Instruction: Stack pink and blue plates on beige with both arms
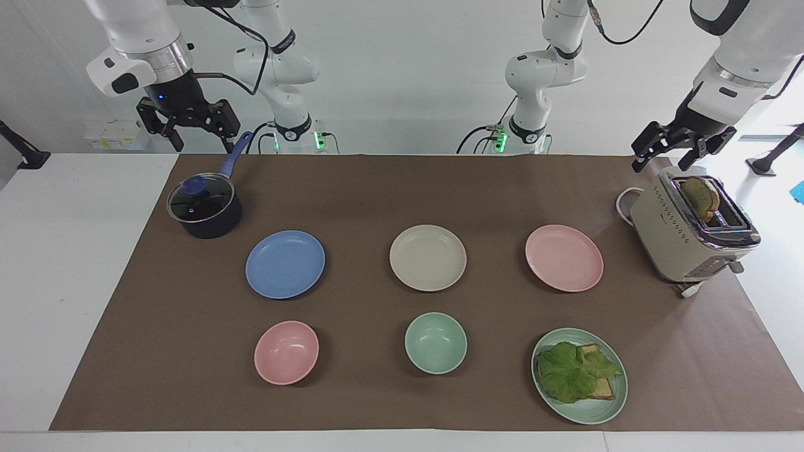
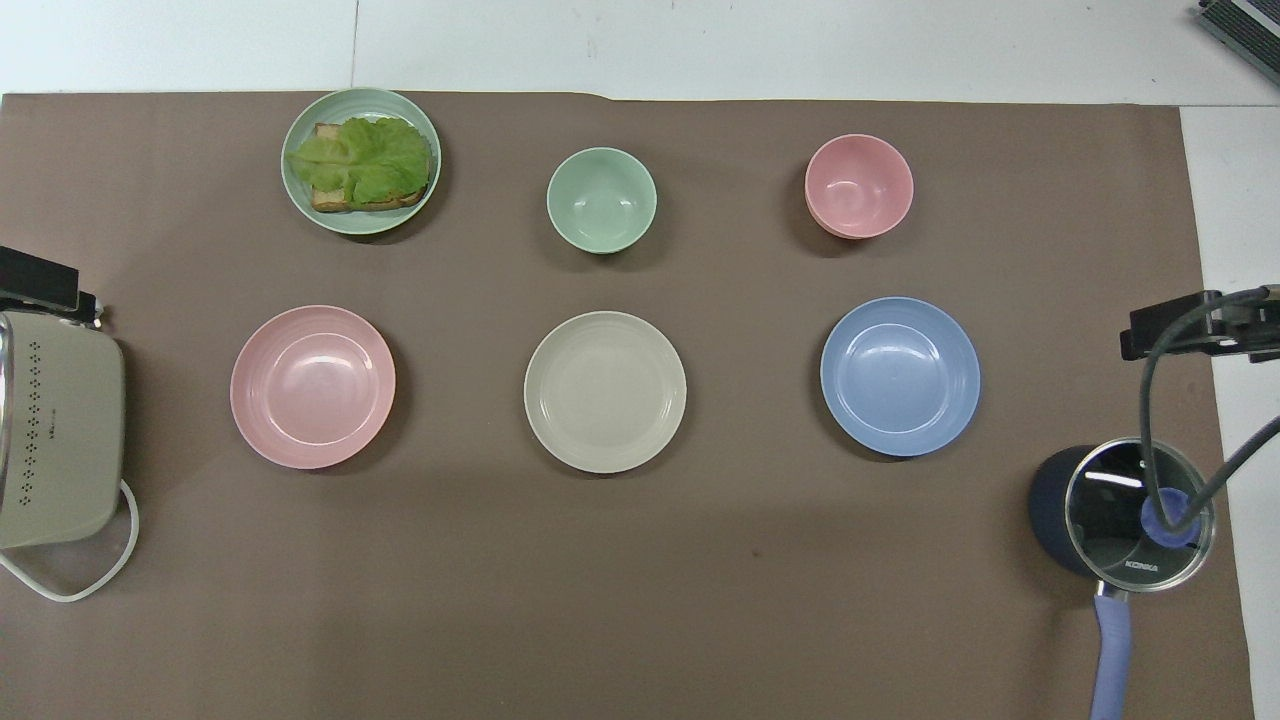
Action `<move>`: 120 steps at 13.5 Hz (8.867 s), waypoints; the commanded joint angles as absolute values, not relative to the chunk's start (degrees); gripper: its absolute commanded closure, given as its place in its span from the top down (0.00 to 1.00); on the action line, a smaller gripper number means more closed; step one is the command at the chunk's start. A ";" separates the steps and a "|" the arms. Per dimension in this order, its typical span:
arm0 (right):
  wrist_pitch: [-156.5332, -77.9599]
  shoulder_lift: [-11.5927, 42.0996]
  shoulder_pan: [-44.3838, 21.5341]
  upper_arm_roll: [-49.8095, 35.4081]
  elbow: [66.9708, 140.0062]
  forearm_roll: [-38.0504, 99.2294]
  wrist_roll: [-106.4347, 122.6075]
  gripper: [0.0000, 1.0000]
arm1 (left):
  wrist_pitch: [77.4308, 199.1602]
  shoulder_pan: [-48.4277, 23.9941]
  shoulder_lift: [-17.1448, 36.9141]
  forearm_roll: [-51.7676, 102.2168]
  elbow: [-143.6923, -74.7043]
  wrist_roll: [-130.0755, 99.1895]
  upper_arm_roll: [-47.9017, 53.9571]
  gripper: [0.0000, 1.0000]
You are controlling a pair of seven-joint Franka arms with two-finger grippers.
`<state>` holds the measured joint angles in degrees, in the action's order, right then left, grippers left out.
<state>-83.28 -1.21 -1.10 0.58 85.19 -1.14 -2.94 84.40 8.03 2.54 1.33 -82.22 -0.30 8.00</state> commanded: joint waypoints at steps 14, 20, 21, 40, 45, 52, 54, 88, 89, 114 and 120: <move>-82.97 -2.02 -0.70 0.53 85.78 0.00 -3.87 1.00 | 83.58 8.26 2.11 0.35 -82.62 -0.79 7.73 1.00; -82.97 -2.02 -0.62 0.53 85.78 0.00 -3.78 1.00 | 84.81 8.87 -0.43 0.44 -89.34 -0.88 7.38 1.00; -82.97 -2.02 -0.70 0.53 85.78 0.00 -3.78 1.00 | 88.29 8.62 -0.87 0.44 -94.08 -0.79 7.47 1.00; -83.41 -2.11 -0.62 0.53 86.04 0.00 -4.05 1.00 | 125.68 10.90 4.31 0.35 -128.41 -10.85 7.21 1.00; -83.41 -2.11 -0.62 0.53 86.13 0.00 -3.87 1.00 | 127.70 10.90 5.44 0.61 -128.32 -18.01 7.21 1.00; -83.41 -2.55 -0.62 0.62 86.92 0.00 -3.60 1.00 | 127.35 10.37 6.33 0.53 -127.79 -17.14 7.29 0.13; -83.41 -2.55 -0.62 0.62 86.92 0.00 -3.60 1.00 | 127.35 10.46 6.33 0.53 -127.79 -17.14 7.29 0.00; -83.94 -2.55 -0.62 0.62 86.84 -0.09 -3.52 1.00 | 129.29 -20.39 11.69 14.59 -117.33 -26.81 8.88 0.00; -83.94 -2.55 -0.62 0.62 86.84 -0.09 -3.52 1.00 | 129.37 -20.48 11.78 14.59 -117.16 -26.72 8.88 0.00; -118.18 2.18 1.49 0.79 112.05 0.00 0.26 1.00 | 90.00 4.30 2.13 -2.11 -86.30 -4.04 7.12 1.00; -137.19 12.47 1.41 0.70 117.95 0.09 1.93 1.00 | 89.30 4.31 1.41 -1.93 -87.19 -4.31 7.12 1.00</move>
<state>-134.91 10.91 0.95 0.84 117.60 -1.14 -0.35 89.60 3.93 2.11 -0.94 -86.15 -4.94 6.96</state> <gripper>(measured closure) 0.000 0.000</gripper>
